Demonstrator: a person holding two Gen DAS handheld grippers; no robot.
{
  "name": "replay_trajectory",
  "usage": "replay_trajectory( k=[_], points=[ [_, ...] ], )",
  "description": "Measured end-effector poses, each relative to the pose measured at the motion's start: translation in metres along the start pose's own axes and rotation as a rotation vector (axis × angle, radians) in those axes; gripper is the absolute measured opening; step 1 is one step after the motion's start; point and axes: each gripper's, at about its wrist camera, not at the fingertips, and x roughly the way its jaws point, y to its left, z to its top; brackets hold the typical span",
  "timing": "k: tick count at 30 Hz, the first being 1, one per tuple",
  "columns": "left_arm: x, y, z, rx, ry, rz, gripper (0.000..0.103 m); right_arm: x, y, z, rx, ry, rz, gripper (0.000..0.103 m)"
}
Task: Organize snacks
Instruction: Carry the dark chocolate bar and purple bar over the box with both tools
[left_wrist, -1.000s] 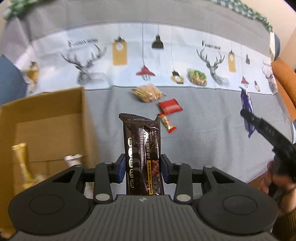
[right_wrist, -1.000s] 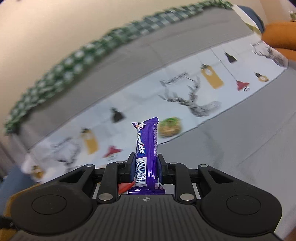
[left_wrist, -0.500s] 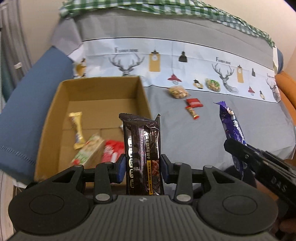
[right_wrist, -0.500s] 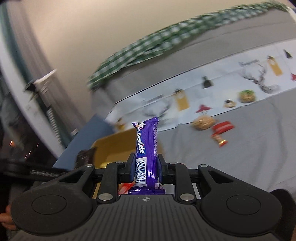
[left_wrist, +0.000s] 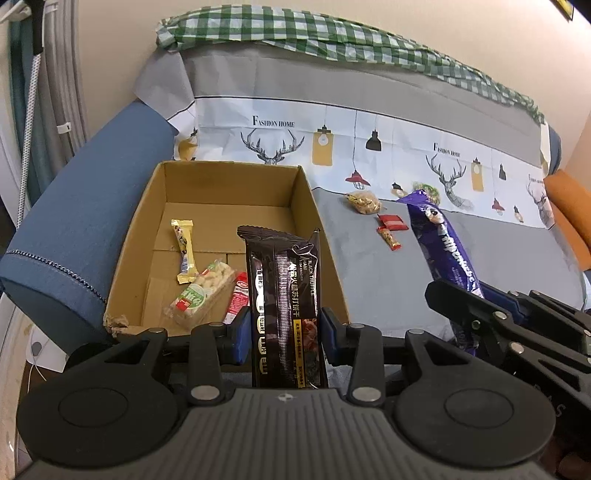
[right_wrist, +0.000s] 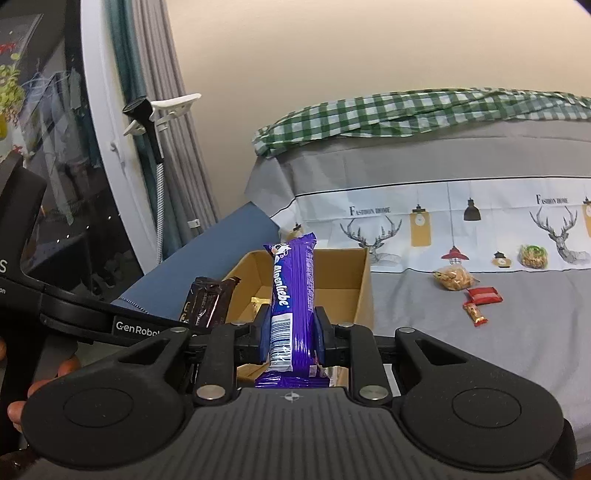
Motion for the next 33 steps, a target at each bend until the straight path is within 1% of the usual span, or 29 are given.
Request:
replay_trajectory(
  k=[8, 33],
  points=[
    [-0.009, 0.005, -0.003, -0.010, -0.025, -0.009, 0.043, 0.000, 0.015, 0.002, -0.051, 0.000, 0.016, 0.024],
    [-0.001, 0.003, 0.001, -0.013, -0.005, -0.003, 0.043, 0.010, 0.013, 0.002, -0.041, 0.034, 0.027, 0.024]
  ],
)
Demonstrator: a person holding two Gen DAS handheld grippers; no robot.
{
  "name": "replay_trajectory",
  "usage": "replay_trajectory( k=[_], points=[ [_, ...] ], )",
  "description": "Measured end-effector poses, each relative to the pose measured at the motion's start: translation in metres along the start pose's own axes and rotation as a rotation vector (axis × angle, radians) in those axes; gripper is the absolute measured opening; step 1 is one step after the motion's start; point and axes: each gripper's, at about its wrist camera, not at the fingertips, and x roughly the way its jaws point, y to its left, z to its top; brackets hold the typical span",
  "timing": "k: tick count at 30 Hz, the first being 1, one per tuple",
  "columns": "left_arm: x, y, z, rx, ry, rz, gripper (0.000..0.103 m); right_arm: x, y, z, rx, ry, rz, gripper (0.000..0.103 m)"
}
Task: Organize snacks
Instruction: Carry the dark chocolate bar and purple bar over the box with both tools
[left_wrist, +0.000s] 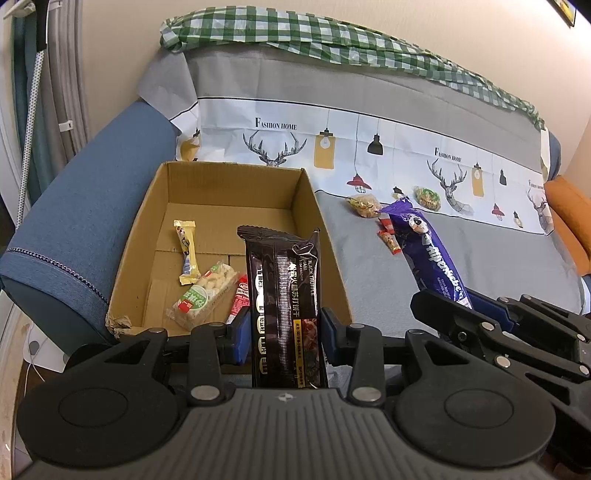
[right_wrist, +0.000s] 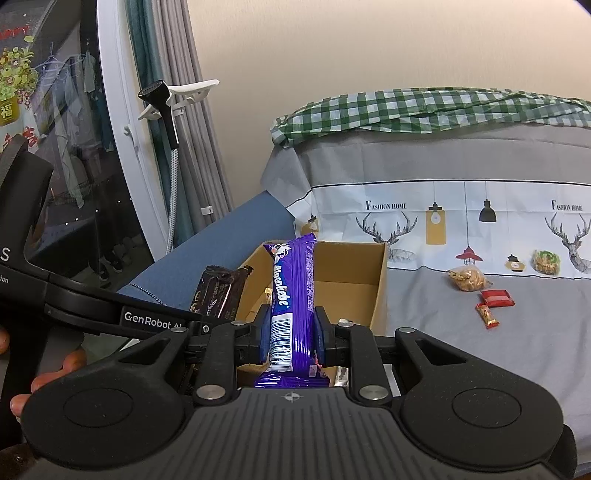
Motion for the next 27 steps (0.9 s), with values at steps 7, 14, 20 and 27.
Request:
replay_trajectory(
  k=[7, 14, 20, 27],
  points=[
    [0.004, 0.000, -0.001, 0.001, 0.005, 0.002, 0.043, 0.002, -0.001, -0.001, 0.006, 0.004, -0.001, 0.024],
    [0.008, 0.000, -0.001, 0.000, 0.014, 0.003, 0.042, 0.005, -0.001, -0.003, 0.013, 0.013, -0.001, 0.024],
    [0.010, -0.001, -0.001, -0.001, 0.021, 0.004, 0.043, 0.007, 0.000, -0.002, 0.018, 0.021, -0.002, 0.024],
    [0.015, 0.000, 0.000, -0.007, 0.031, 0.005, 0.043, 0.010, -0.002, -0.003, 0.025, 0.032, -0.003, 0.024]
  ],
)
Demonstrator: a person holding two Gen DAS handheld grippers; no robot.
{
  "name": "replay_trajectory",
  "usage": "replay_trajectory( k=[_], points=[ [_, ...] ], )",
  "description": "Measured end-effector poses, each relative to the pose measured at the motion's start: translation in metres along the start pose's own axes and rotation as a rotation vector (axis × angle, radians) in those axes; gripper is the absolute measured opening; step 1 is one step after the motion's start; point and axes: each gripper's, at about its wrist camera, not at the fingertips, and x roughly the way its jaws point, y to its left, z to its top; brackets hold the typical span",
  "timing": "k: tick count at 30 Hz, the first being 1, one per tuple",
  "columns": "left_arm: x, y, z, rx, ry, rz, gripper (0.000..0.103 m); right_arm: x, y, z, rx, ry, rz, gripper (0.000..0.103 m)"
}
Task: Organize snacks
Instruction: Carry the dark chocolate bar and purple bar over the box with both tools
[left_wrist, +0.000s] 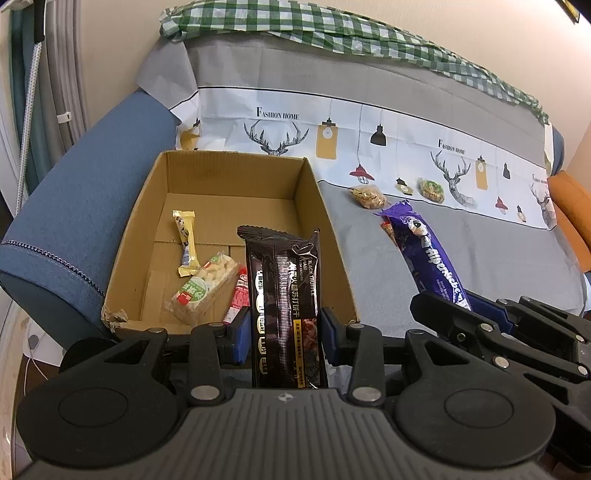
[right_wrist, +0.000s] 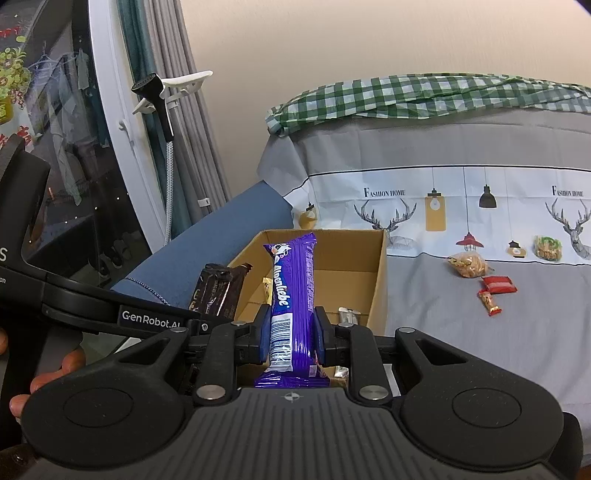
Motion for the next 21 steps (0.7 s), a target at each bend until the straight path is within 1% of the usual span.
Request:
replay_trajectory(
  k=[11, 21],
  points=[
    [0.009, 0.016, 0.010, -0.030, -0.004, 0.031, 0.043, 0.011, -0.002, 0.002, -0.005, 0.017, -0.011, 0.024],
    [0.024, 0.038, 0.038, -0.050, -0.013, 0.057, 0.043, 0.035, -0.004, 0.007, -0.015, 0.040, -0.022, 0.024]
  ],
)
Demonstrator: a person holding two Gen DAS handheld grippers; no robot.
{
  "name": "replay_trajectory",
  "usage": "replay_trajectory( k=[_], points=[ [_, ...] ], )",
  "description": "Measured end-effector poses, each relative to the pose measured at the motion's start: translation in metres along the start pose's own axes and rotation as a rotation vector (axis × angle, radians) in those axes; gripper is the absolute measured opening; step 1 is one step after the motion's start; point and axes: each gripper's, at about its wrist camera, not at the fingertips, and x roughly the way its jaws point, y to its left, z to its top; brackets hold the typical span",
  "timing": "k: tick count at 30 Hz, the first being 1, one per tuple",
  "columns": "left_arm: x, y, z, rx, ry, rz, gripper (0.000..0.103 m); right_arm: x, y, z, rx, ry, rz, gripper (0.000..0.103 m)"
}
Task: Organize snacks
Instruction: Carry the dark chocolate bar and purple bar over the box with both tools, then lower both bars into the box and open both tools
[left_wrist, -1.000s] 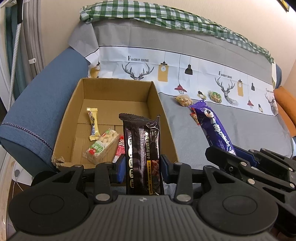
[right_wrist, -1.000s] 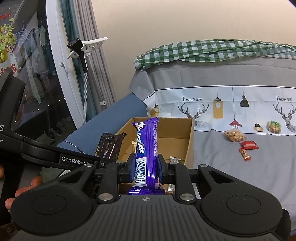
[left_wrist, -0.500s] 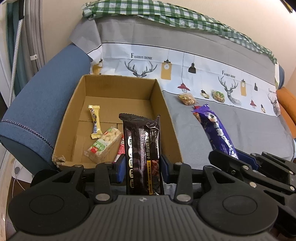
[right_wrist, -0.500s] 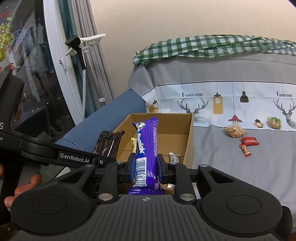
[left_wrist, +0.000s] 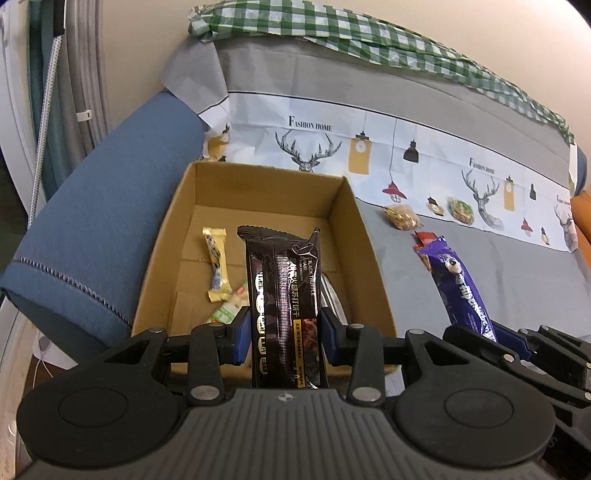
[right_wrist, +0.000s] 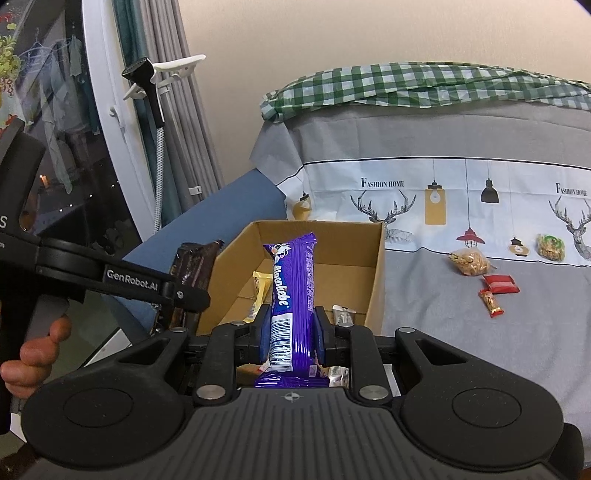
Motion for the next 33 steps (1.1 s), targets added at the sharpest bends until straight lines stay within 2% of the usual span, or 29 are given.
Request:
replay_trajectory(
  k=[12, 22, 33],
  points=[
    [0.038, 0.025, 0.032, -0.028, 0.008, 0.051, 0.043, 0.051, 0.002, 0.011, -0.003, 0.053, 0.023, 0.024],
    [0.095, 0.042, 0.044, -0.032, 0.103, 0.071, 0.043, 0.107, -0.006, 0.019, 0.028, 0.111, 0.016, 0.024],
    [0.147, 0.052, 0.051, -0.027, 0.181, 0.107, 0.043, 0.159, -0.022, 0.013, 0.062, 0.170, 0.016, 0.024]
  ],
)
